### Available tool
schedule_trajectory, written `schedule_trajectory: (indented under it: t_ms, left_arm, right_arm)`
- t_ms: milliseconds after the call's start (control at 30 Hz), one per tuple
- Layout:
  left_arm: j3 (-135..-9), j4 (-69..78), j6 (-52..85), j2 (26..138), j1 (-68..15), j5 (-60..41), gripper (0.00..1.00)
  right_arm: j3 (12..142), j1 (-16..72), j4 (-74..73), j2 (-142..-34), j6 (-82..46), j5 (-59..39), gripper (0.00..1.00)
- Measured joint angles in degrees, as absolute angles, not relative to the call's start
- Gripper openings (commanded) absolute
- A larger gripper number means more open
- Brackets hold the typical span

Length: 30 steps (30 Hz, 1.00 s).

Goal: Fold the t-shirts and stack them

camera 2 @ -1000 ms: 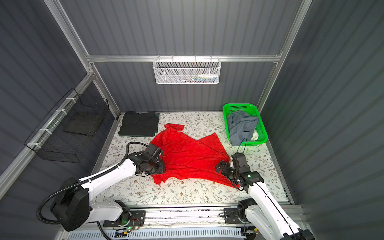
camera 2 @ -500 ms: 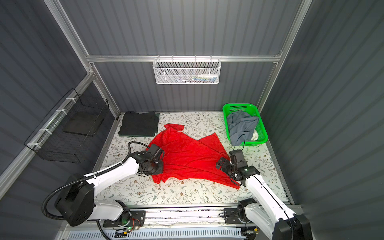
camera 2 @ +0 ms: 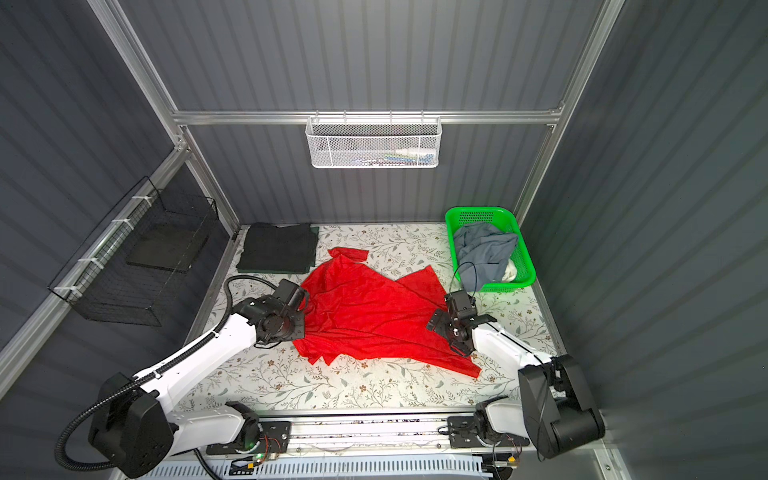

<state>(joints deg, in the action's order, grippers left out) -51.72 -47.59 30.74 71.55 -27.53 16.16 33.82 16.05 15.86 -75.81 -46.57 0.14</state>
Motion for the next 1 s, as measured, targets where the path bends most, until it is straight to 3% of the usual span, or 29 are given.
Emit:
schedule_trajectory:
  t_ms: [267, 533, 567, 600, 667, 767, 800, 1000]
  left_arm:
    - [-53.39, -48.05, 28.86, 71.50, -22.52, 18.04, 0.00]
    - [-60.20, -43.57, 26.68, 82.50, -17.87, 18.13, 0.03]
    - [-61.41, -42.81, 26.37, 84.53, -17.45, 18.31, 0.08]
    - [-62.78, -42.15, 26.02, 86.65, -17.02, 18.35, 0.18]
    - [-66.06, -41.67, 25.15, 90.74, -16.21, 18.55, 0.59]
    - [-71.59, -40.88, 24.56, 95.53, -15.38, 18.65, 0.96]
    - [-72.58, -40.40, 24.40, 95.92, -15.27, 18.63, 1.00]
    - [-69.93, -40.23, 24.40, 85.82, -15.16, 18.46, 1.00]
  right_arm:
    - [38.04, 16.21, 13.30, -81.73, -46.46, 0.32, 0.99]
    - [45.36, 16.23, 13.61, -89.38, -44.88, 0.16, 0.99]
    - [46.54, 16.23, 13.76, -90.52, -44.62, 0.12, 0.99]
    - [47.57, 16.23, 13.85, -91.46, -44.40, 0.05, 0.99]
    - [49.45, 16.23, 14.33, -92.99, -44.01, -0.08, 0.99]
    - [51.70, 16.21, 15.42, -94.24, -43.40, -0.21, 0.99]
    - [52.25, 16.21, 15.84, -94.21, -43.18, -0.23, 0.99]
    - [52.73, 16.10, 18.37, -89.73, -42.41, -0.19, 0.99]
